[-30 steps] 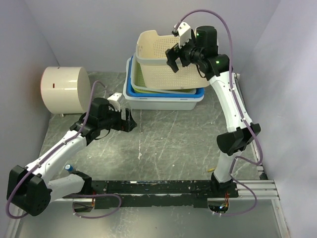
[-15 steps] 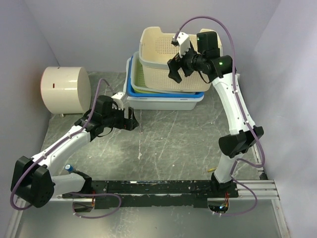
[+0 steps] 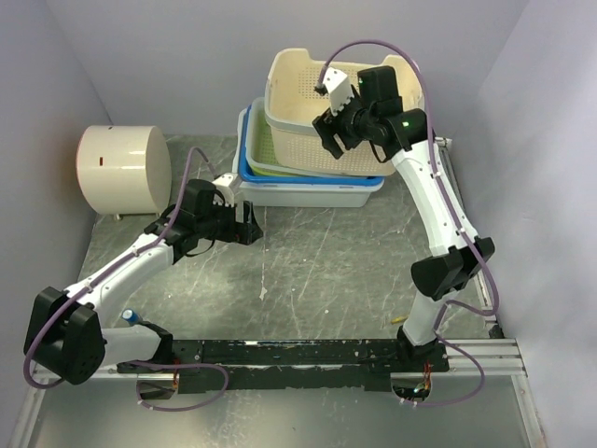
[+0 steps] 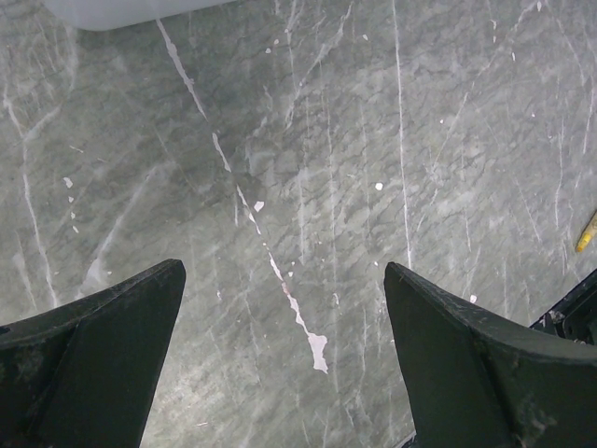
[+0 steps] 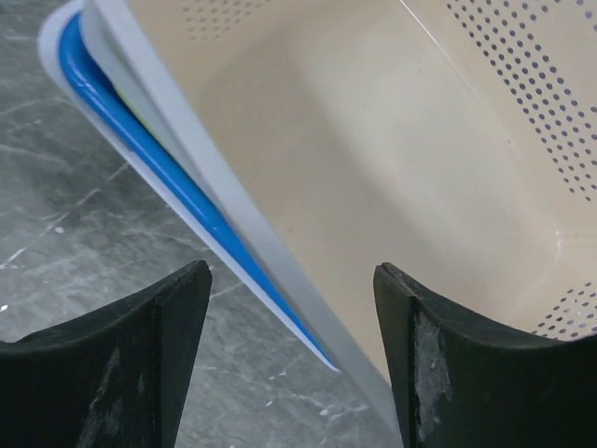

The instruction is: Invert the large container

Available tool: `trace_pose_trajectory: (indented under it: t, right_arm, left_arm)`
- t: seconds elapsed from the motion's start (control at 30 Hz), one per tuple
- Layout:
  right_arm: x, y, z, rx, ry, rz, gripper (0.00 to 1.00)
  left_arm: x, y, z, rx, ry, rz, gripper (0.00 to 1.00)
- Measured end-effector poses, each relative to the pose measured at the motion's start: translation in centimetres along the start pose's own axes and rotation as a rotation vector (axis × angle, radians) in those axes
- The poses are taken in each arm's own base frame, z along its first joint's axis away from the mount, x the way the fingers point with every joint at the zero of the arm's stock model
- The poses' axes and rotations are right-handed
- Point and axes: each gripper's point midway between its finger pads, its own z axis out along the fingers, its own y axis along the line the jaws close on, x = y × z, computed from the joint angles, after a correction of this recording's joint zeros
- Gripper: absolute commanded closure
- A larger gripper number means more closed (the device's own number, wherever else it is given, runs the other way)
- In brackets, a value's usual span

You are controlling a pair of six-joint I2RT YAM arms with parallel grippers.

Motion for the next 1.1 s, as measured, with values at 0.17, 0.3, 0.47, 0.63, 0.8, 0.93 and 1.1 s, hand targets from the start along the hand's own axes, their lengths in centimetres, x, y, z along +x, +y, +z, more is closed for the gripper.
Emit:
trace_pose_trajectory:
  t: [0.17,0.3,0.47,0.63,0.8,0.93,1.1]
  right_arm:
    - [1.2,-0.8,1.6,0.037,0.052,-0.006,0.56]
    - [1.8,0.5,1.7,-0.009,0.081,-0.022,0.77]
    - [0.6,1.9,1.5,-0.024,0.065,-0.051,1.0]
    - [-1.0,2.5,-0.8,0.027,0.036,-0.007,1.0]
    - [-2.3,5.0,-2.2,0.017,-0.029,0.063,1.0]
    - [-1.8,4.6,-3.6,0.095,-0.07,0.191,1.0]
    - [0.0,2.3,-6.5,0.297,-0.107,0.359,1.0]
  left_arm:
    - [-0.1,-0.2,0.1,0.008,0.002,-0.015,0.0]
    - [-0.1,-0.3,0.1,0.012,0.001,-0.027,0.0]
    - [-0.2,-0.4,0.3,0.014,0.002,-0.037,0.0]
    - [-0.4,-0.4,0.7,0.013,0.008,-0.045,0.0]
    - [-2.2,-1.1,0.7,0.023,-0.022,-0.064,0.0]
    - [-4.3,-1.8,0.4,0.029,-0.059,-0.089,0.0]
    - [-9.1,-3.3,-1.1,0.036,-0.149,-0.079,0.0]
